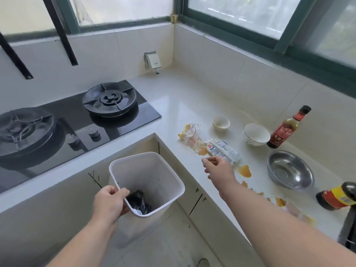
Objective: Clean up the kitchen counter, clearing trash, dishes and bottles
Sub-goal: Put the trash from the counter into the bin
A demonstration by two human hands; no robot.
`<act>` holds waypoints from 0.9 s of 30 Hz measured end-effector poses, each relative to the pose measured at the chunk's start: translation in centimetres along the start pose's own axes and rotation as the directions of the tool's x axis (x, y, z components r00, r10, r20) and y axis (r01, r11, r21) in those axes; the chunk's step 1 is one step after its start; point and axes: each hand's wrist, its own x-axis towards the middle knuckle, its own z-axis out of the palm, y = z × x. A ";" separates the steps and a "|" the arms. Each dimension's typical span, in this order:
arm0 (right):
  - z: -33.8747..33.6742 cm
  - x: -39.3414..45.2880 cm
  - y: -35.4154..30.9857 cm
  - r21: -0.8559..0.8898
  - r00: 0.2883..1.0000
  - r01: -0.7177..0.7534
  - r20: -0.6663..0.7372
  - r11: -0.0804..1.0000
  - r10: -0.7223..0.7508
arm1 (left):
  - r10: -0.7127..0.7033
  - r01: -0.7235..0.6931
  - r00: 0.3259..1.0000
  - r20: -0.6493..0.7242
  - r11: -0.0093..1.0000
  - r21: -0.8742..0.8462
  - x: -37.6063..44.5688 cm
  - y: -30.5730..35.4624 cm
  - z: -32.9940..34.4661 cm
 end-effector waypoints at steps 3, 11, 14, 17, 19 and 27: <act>0.3 4.4 -1.6 -0.315 0.990 0.134 0.076 0.939 -0.116 | -0.005 0.004 0.999 -0.054 1.000 -0.018 -0.4 0.9 1.3; 2.5 15.2 -3.0 -0.853 0.934 0.335 0.245 0.400 -0.260 | -0.033 0.009 0.969 -0.245 0.995 -0.100 -0.3 1.7 4.0; 4.0 17.5 -3.1 -0.876 0.925 0.365 0.301 0.316 -0.234 | -0.026 -0.006 0.952 -0.306 0.995 -0.104 -0.4 0.6 4.1; 5.4 19.1 -2.9 -0.909 0.923 0.369 0.335 0.191 -0.190 | -0.026 -0.010 0.945 -0.327 0.994 -0.106 -0.4 -0.4 4.3; 6.3 19.9 -2.7 -0.914 0.913 0.386 0.359 0.125 -0.196 | -0.011 -0.024 0.945 -0.326 0.994 -0.104 -0.2 -0.9 4.6; 7.1 18.7 -2.9 -0.804 0.822 0.513 0.360 0.299 -0.441 | -0.014 -0.012 0.953 -0.304 0.996 -0.083 0.9 -2.1 4.9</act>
